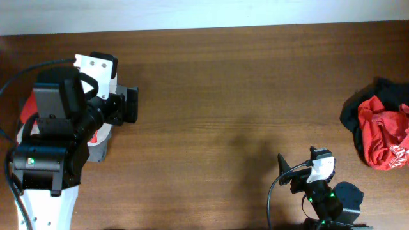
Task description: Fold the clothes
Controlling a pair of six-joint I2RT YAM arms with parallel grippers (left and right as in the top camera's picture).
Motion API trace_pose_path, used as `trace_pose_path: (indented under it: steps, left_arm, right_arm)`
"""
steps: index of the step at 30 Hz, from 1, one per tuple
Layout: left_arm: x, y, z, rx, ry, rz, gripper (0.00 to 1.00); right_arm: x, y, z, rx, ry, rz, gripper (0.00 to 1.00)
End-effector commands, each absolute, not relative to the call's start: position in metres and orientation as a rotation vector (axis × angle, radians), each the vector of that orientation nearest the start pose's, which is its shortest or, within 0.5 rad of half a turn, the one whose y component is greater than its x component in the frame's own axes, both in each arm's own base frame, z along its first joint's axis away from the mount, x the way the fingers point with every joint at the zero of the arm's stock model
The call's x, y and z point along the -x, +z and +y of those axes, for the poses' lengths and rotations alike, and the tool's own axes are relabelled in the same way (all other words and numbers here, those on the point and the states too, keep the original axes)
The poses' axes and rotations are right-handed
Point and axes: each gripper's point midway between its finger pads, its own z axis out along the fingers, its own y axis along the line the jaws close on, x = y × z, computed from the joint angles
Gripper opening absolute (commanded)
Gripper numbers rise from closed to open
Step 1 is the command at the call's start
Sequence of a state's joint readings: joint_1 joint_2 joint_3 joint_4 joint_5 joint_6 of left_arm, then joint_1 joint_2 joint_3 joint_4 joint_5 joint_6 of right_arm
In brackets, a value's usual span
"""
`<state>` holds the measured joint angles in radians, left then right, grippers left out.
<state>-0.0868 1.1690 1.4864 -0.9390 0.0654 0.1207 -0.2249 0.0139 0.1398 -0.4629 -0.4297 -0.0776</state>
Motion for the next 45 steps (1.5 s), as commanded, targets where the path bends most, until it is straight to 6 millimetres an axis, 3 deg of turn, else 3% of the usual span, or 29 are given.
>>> trace_pose_path:
  steps: [1, 12, 18, 24, 28, 39, 45]
  left_arm:
    - [-0.328, 0.345, -0.038, -0.276, -0.033, 2.178, 0.99]
    - [-0.327, 0.343, -0.038, -0.277, -0.033, 2.186, 0.99]
    - [-0.294, 0.344, -0.035, -0.279, -0.034, 2.213, 0.99]
    - [-0.276, 0.347, -0.027, -0.336, 0.032, 2.12, 0.99]
    - [-0.264, 0.329, -0.026, -0.349, 0.05, 2.058, 0.99]
    - [-0.223, 0.24, -0.032, -0.358, 0.012, 1.892, 0.99]
    - [-0.212, 0.203, -0.036, -0.374, -0.028, 1.882, 0.99]
  right_arm:
    - [-0.22, 0.129, 0.023, 0.139, 0.204, 1.875, 0.99]
    - [-0.22, 0.13, 0.023, 0.14, 0.204, 1.875, 0.99]
    - [-0.22, 0.13, 0.023, 0.139, 0.203, 1.875, 0.99]
    - [-0.22, 0.13, 0.023, 0.139, 0.203, 1.875, 0.99]
    - [-0.22, 0.13, 0.023, 0.14, 0.204, 1.875, 0.99]
    - [-0.22, 0.13, 0.023, 0.139, 0.204, 1.875, 0.99]
    - [-0.22, 0.13, 0.023, 0.139, 0.203, 1.875, 0.99]
